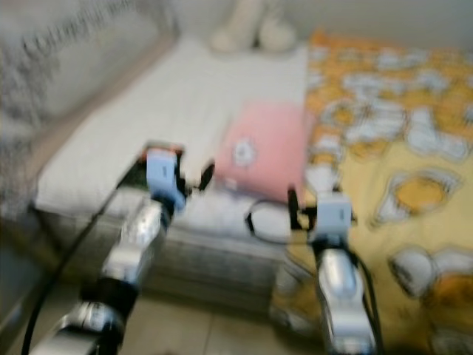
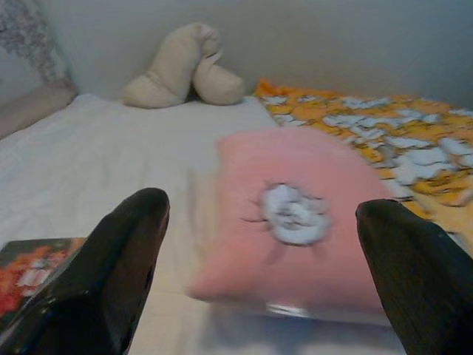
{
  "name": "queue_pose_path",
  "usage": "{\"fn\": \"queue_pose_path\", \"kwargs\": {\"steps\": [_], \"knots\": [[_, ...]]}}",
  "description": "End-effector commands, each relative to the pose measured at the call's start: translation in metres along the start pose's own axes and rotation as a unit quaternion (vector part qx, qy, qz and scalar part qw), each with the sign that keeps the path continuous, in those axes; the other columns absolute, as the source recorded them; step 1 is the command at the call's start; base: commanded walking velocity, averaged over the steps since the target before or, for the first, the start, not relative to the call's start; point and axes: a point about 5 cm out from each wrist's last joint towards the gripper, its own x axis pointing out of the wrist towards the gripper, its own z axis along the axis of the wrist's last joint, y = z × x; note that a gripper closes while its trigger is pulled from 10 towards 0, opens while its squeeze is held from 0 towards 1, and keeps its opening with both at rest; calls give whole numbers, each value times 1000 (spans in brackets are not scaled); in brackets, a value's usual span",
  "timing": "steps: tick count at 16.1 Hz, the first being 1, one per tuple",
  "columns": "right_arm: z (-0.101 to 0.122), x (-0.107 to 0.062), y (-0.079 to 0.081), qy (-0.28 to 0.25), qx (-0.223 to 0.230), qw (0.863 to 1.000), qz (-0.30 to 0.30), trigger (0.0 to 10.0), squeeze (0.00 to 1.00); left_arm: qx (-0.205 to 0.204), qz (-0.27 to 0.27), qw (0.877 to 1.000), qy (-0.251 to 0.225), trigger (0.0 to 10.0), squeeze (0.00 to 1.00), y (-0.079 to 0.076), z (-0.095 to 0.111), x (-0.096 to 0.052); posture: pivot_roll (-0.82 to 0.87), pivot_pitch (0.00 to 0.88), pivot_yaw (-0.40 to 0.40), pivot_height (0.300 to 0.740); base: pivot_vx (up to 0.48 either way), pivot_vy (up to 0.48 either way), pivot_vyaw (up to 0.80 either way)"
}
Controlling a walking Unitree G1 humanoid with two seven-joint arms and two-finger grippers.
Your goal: Clean up the room
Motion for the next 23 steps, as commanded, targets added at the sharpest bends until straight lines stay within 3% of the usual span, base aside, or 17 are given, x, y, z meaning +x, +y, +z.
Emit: {"fn": "queue_pose_path", "kwargs": {"steps": [1,11,13,15,16,17,19,23], "knots": [[0,0,2,1,2,1000,2,10000,0,4,3,1000,1,10000,0,2,2,2,-107,0,44,740,480,0,-800],[10,10,-3,-16,-2,1000,4,10000,0,-13,26,1000,-6,10000,0,5,19,21,-109,0,47,740,480,0,-80],[24,30,-8,-20,37,999,1,10000,0,-28,28,999,11,10000,0,7,27,33,-107,0,44,740,426,0,0],[35,59,-20,3,91,996,1,10000,0,-48,61,995,57,10000,0,28,41,50,-95,0,36,740,0,0,0],[35,62,-23,9,100,995,0,10000,0,-52,64,995,62,10000,0,31,42,51,-95,0,36,740,0,0,0],[27,67,-31,46,151,987,-4,10000,0,-49,59,991,110,10000,0,35,40,54,-87,0,39,740,0,0,0],[16,70,-36,82,188,979,-4,10000,0,-74,45,984,155,10000,0,39,36,53,-86,0,39,740,0,0,0],[11,67,-42,107,243,964,8,10000,0,-125,48,976,171,10000,0,68,50,49,-83,12,39,740,0,0,0]]}}
